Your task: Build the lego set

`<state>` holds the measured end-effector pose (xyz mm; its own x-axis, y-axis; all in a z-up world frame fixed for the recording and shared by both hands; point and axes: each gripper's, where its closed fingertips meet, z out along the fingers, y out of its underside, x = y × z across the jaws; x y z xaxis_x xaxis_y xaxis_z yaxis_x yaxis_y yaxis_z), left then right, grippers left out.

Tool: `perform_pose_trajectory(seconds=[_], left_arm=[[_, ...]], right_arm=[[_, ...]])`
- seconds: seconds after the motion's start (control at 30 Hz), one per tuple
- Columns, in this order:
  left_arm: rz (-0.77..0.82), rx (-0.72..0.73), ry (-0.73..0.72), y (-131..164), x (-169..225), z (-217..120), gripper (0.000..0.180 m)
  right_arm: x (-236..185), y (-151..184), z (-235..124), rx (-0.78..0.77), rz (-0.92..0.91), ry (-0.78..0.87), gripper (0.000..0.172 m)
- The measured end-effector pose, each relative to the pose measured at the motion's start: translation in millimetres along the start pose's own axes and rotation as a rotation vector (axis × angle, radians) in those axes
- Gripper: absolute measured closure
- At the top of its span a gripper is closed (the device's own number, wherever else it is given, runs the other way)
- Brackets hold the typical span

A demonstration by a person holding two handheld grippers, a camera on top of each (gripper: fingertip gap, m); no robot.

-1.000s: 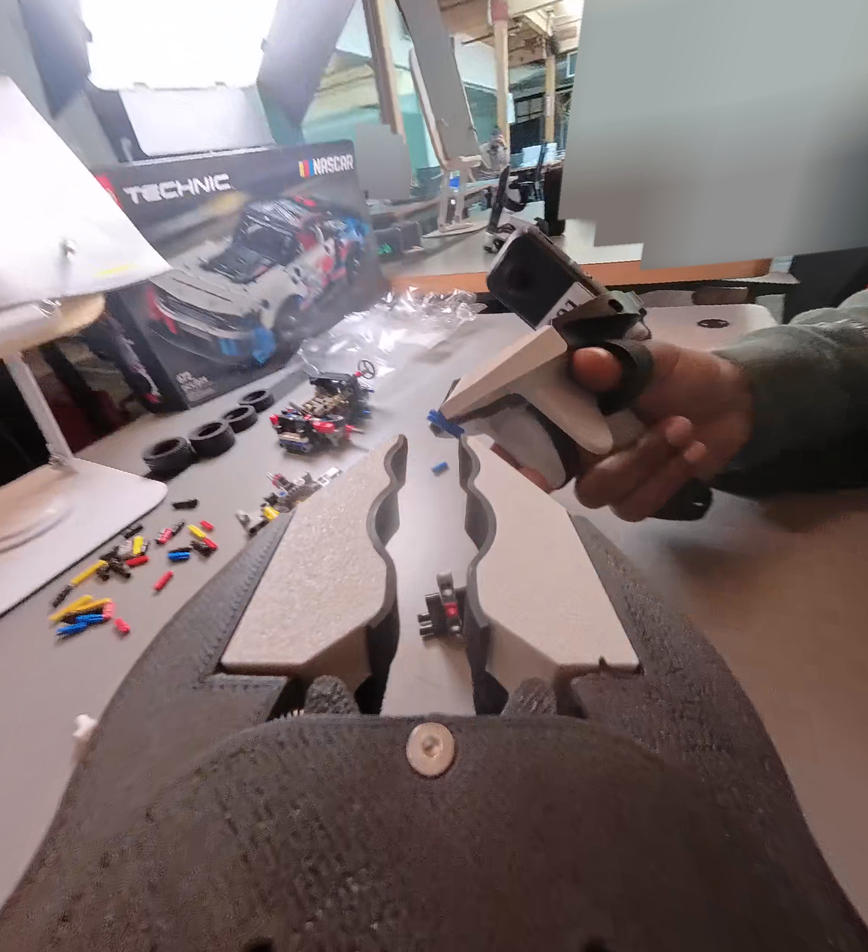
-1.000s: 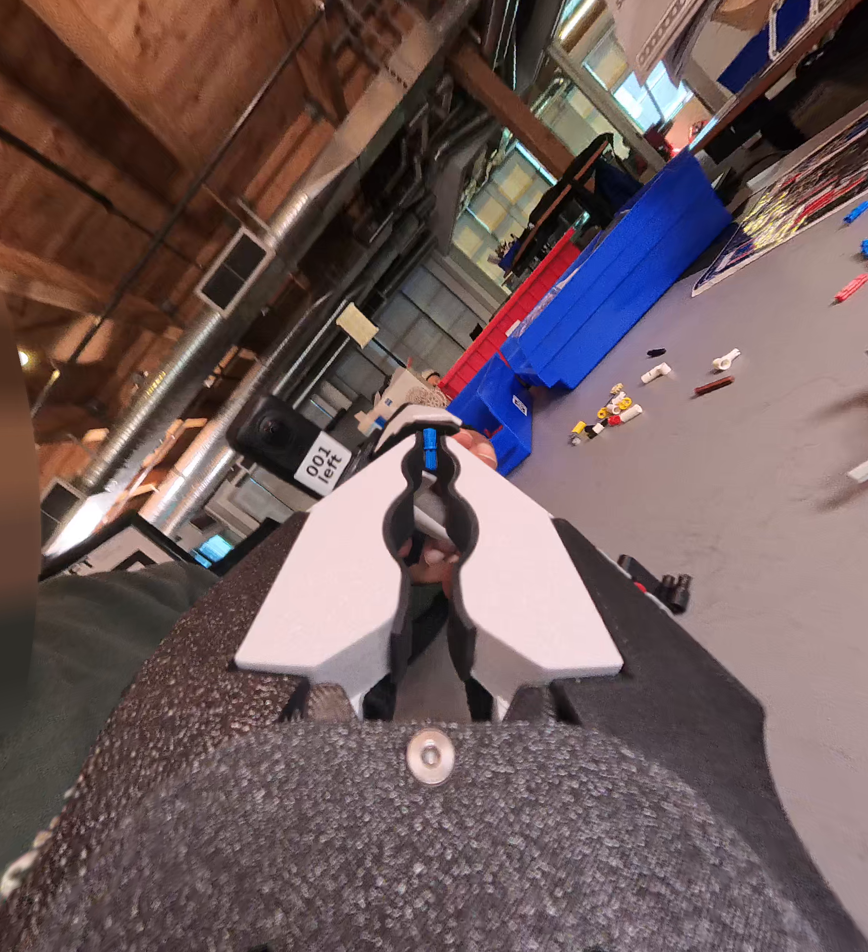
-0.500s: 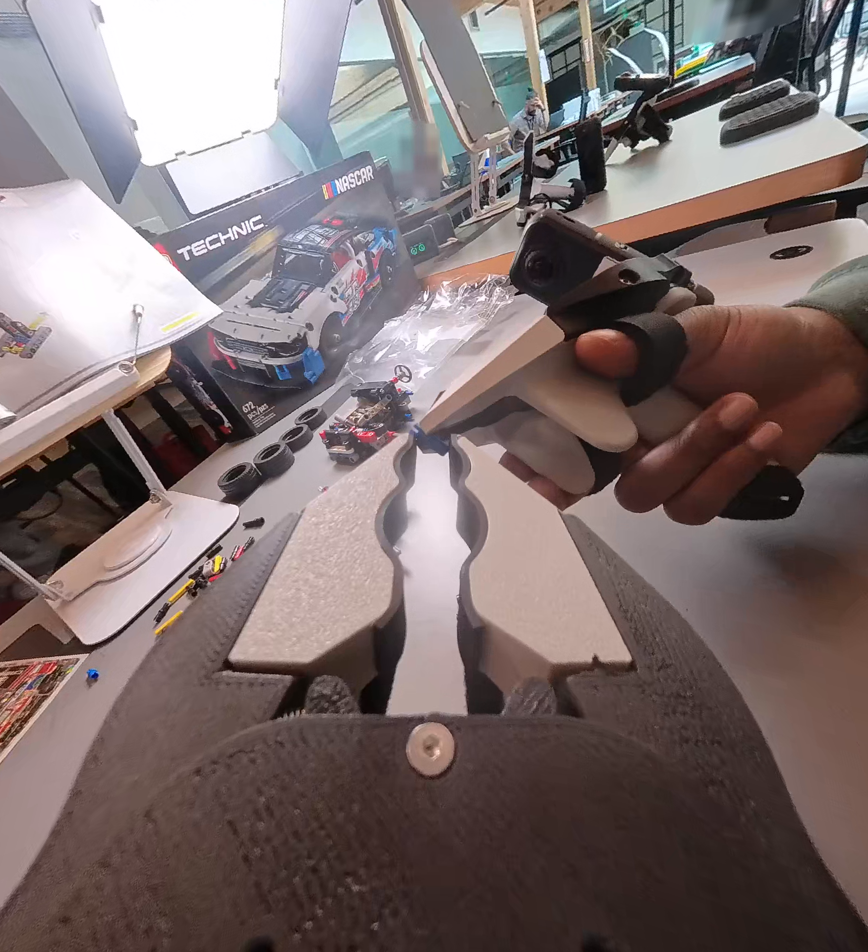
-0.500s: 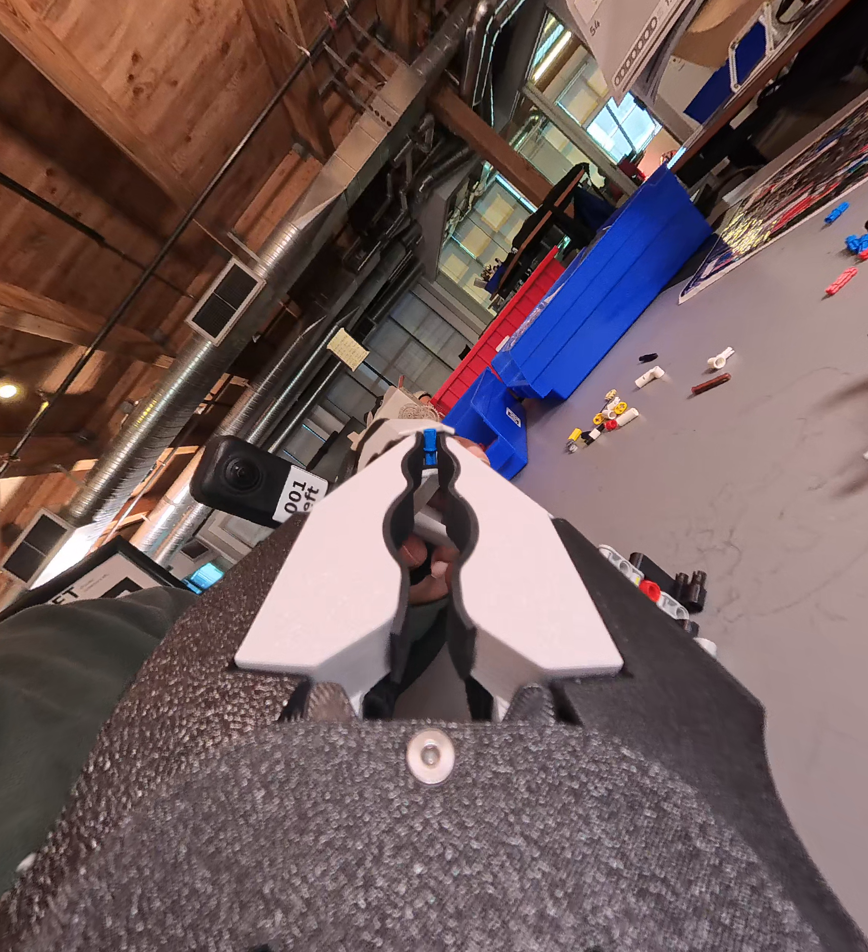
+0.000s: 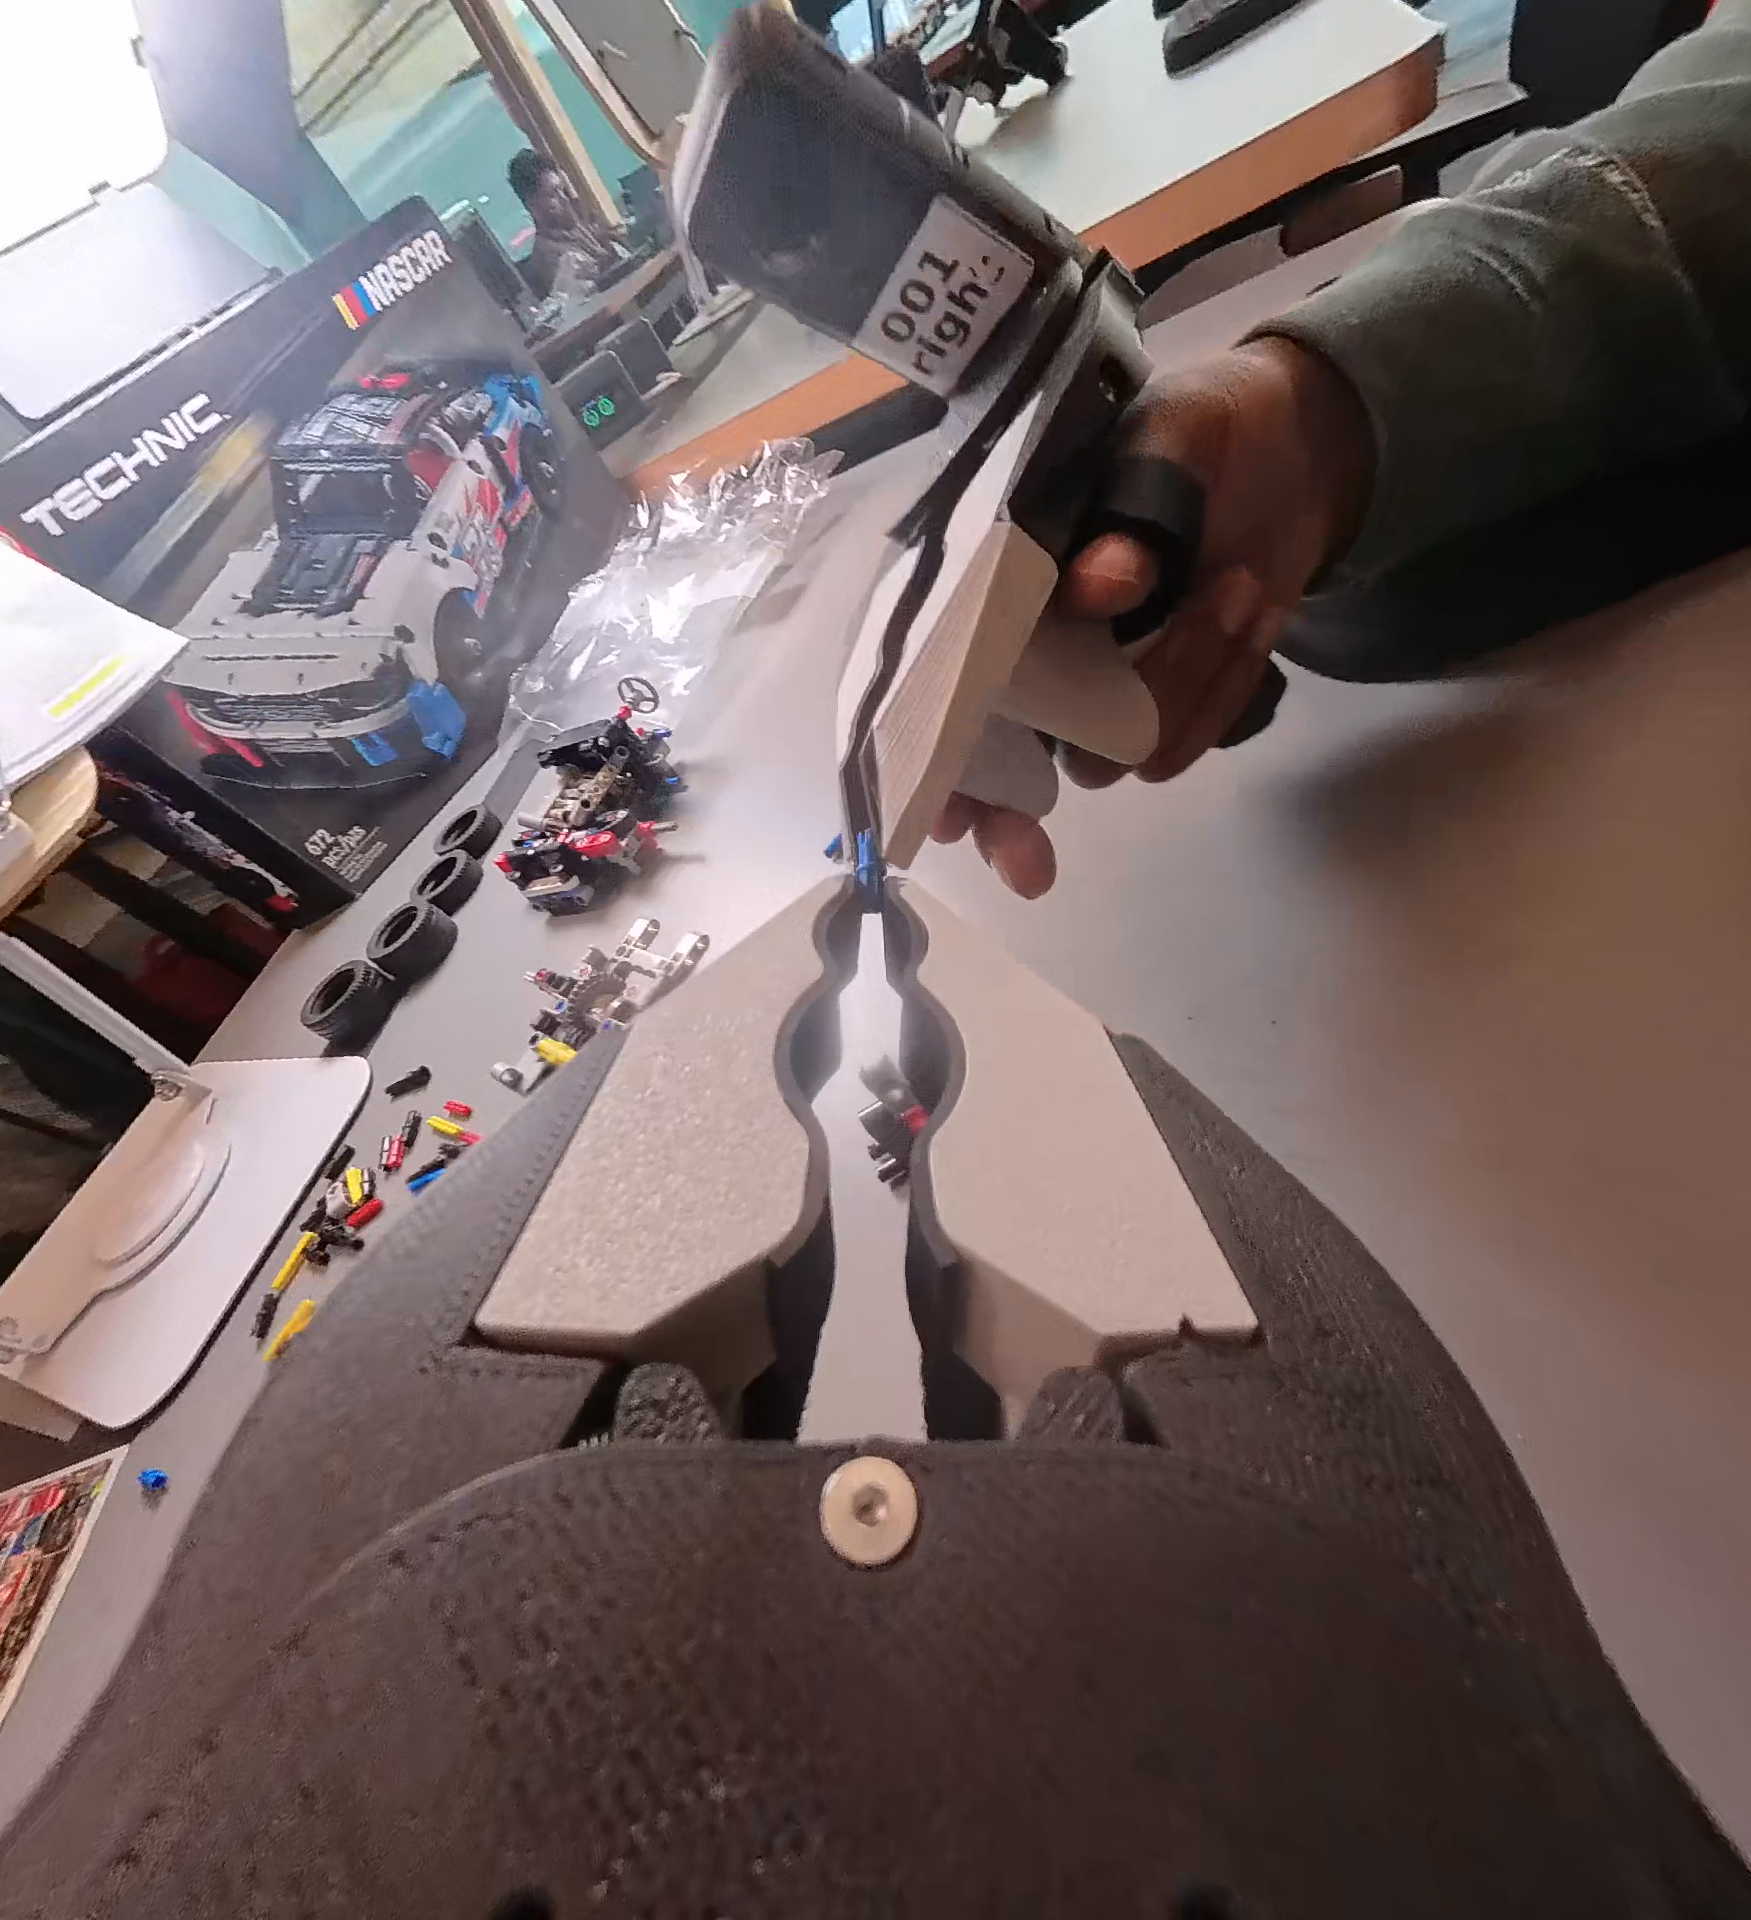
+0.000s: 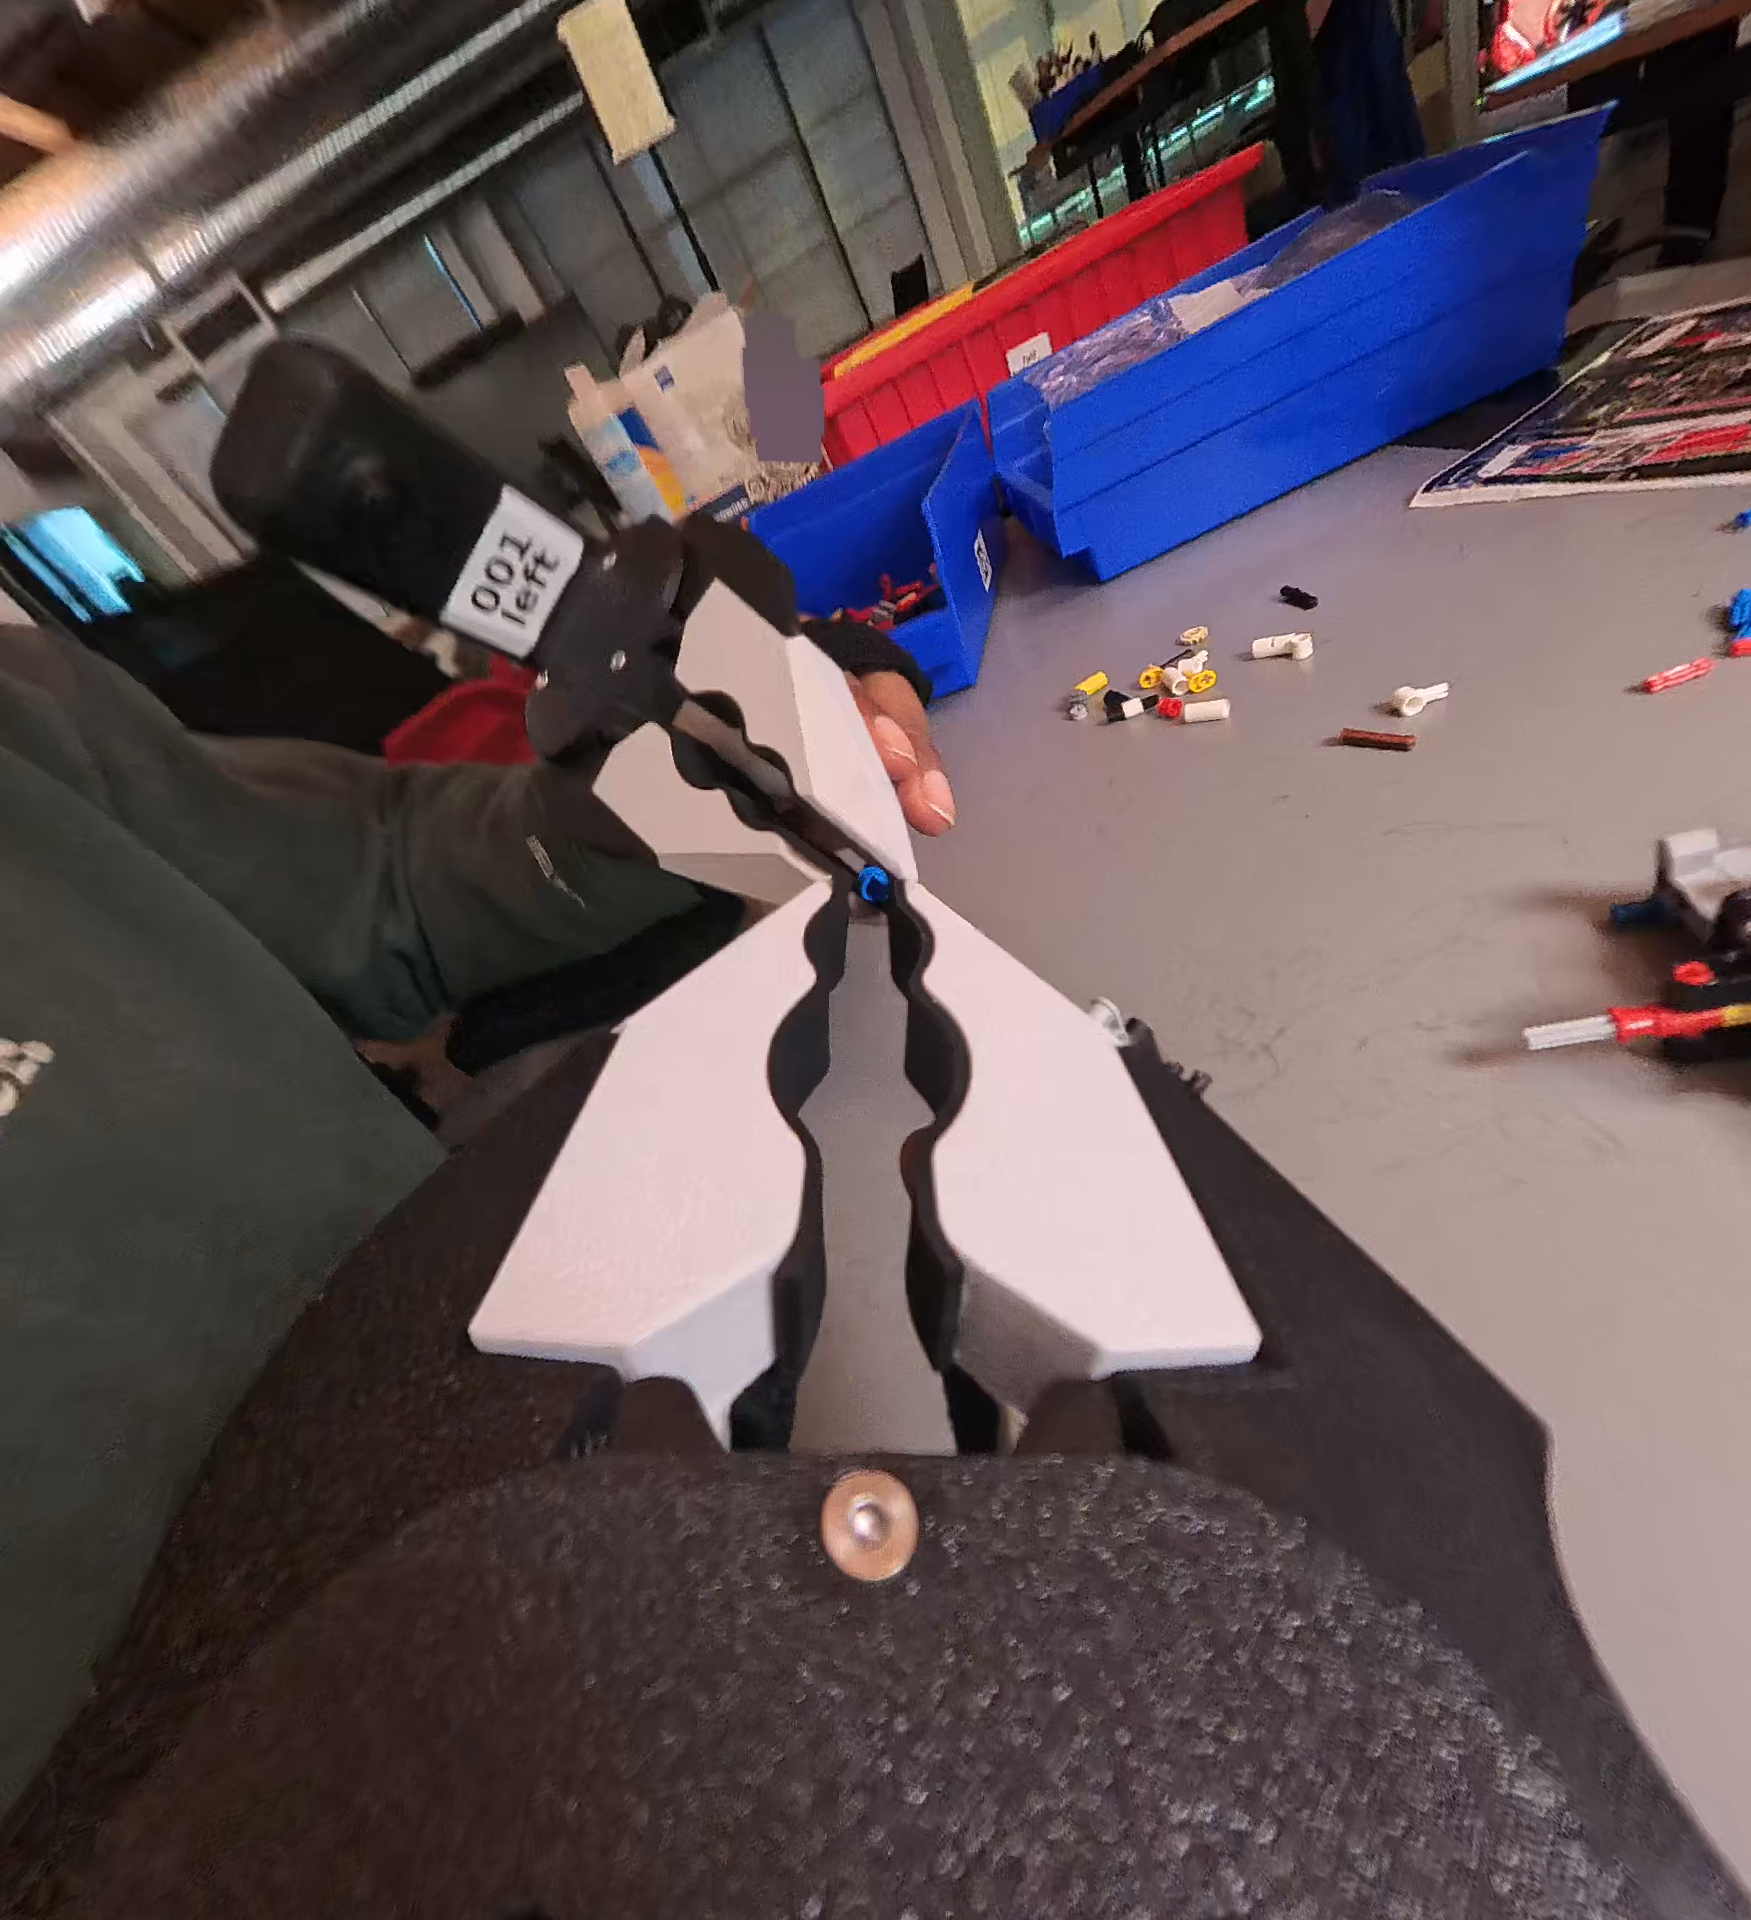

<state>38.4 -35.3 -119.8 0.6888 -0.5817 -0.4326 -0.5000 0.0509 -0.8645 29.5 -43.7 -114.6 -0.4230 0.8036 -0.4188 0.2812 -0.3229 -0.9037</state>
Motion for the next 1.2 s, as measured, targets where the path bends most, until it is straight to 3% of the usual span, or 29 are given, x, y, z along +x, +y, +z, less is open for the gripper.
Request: perform_pose_trajectory(seconds=[0.03,0.23,0.47,1.2], left_arm=[[-0.003,-0.002,0.016,0.9,2.1,0.1,0.179],[-0.044,-0.022,0.109,6.4,14.5,2.5,0.179],[-0.096,-0.024,0.189,8.7,24.8,3.3,0.178],[-0.117,-0.062,0.275,15.8,35.2,1.6,0.179]], right_arm=[[-0.5,2.3,-0.6,-0.022,-0.060,0.009,0.166],[-0.9,15.7,-3.4,-0.107,-0.374,0.058,0.166],[-4.3,24.2,-6.3,-0.154,-0.528,0.046,0.165],[-8.4,38.0,-4.1,-0.192,-0.649,0.025,0.165]])
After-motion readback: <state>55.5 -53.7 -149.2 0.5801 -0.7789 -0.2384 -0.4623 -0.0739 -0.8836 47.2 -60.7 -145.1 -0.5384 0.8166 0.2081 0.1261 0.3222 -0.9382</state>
